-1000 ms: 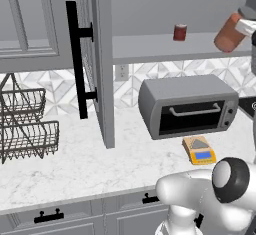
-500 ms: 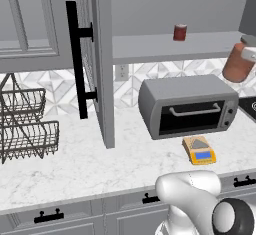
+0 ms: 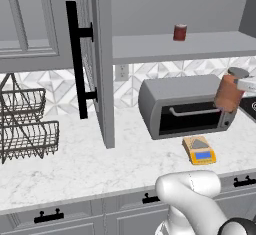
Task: Pick the honey bottle and place it on the digital scale for weighing, and close the cabinet.
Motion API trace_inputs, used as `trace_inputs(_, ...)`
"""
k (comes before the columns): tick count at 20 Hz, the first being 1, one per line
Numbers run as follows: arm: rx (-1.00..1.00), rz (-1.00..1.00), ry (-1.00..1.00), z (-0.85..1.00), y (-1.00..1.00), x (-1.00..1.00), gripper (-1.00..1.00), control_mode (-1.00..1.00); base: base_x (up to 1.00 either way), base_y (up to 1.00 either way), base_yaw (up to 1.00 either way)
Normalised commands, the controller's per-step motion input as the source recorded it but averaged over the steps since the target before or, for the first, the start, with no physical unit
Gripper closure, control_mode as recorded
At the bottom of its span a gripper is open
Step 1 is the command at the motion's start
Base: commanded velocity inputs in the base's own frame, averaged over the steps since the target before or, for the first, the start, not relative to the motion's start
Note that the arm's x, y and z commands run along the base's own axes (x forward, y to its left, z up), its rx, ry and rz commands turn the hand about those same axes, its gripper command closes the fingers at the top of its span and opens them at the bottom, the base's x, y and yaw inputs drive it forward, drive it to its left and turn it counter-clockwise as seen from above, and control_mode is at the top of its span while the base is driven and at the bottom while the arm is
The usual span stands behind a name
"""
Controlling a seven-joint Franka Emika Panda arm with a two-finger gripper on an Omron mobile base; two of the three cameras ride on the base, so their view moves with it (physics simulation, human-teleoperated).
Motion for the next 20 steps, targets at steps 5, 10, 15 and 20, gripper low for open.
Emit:
trace_inputs(5, -0.1, 0.1, 0.1, -0.56, 0.13, 0.01, 1.0, -1.0, 0.0, 0.0, 0.0)
trace_inputs(10, -0.05, 0.1, 0.09, -0.71, 0.02, 0.0, 1.0, -1.0, 0.0, 0.0, 0.0)
trace_inputs(15, 0.0, 0.14, 0.03, -0.57, 0.0, 0.06, 1.0, -1.0, 0.0, 0.0, 0.0)
trace_inputs(20, 0.0, 0.16, 0.0, -0.51, 0.0, 0.2, 1.0, -1.0, 0.0, 0.0, 0.0)
